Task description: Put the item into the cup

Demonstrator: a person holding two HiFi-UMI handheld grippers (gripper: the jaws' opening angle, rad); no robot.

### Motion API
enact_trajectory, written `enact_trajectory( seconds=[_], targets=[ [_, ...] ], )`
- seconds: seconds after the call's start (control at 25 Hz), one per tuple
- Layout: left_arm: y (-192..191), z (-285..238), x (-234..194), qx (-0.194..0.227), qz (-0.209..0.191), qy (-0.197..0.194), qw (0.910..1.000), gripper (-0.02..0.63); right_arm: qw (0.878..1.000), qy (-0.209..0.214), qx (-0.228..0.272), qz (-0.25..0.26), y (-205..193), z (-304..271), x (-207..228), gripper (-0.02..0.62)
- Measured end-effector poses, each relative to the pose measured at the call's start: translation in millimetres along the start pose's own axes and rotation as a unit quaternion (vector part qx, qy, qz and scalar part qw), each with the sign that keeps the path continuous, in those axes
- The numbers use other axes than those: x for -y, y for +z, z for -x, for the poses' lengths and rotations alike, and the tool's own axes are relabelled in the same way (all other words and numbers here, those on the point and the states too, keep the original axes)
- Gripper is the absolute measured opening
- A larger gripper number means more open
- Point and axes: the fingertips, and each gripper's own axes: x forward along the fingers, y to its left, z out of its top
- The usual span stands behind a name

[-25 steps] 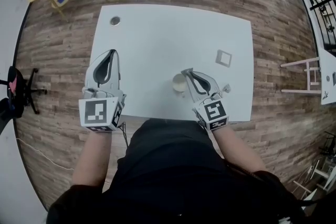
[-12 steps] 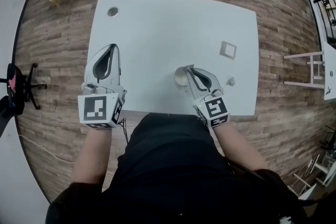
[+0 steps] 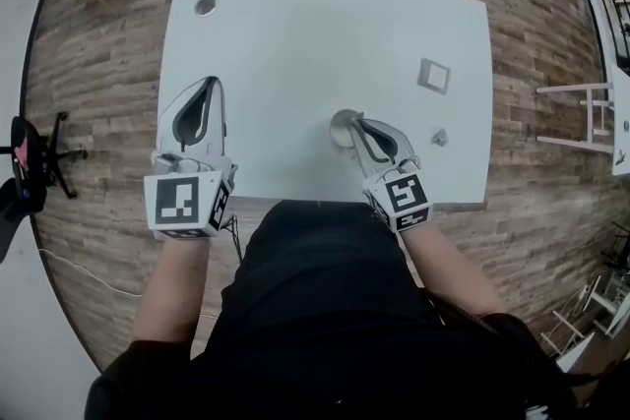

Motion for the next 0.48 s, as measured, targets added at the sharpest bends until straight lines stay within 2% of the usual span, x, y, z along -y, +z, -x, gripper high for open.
enact_trajectory(
  seconds=[0.48],
  targets=[
    [-13.2,-12.8,7.2,-0.022,0.000,-0.029,0.9993,0.008,1.000,-0.003,-0.021,-0.016,-19.4,-9.0,-3.9,0.040]
  ],
)
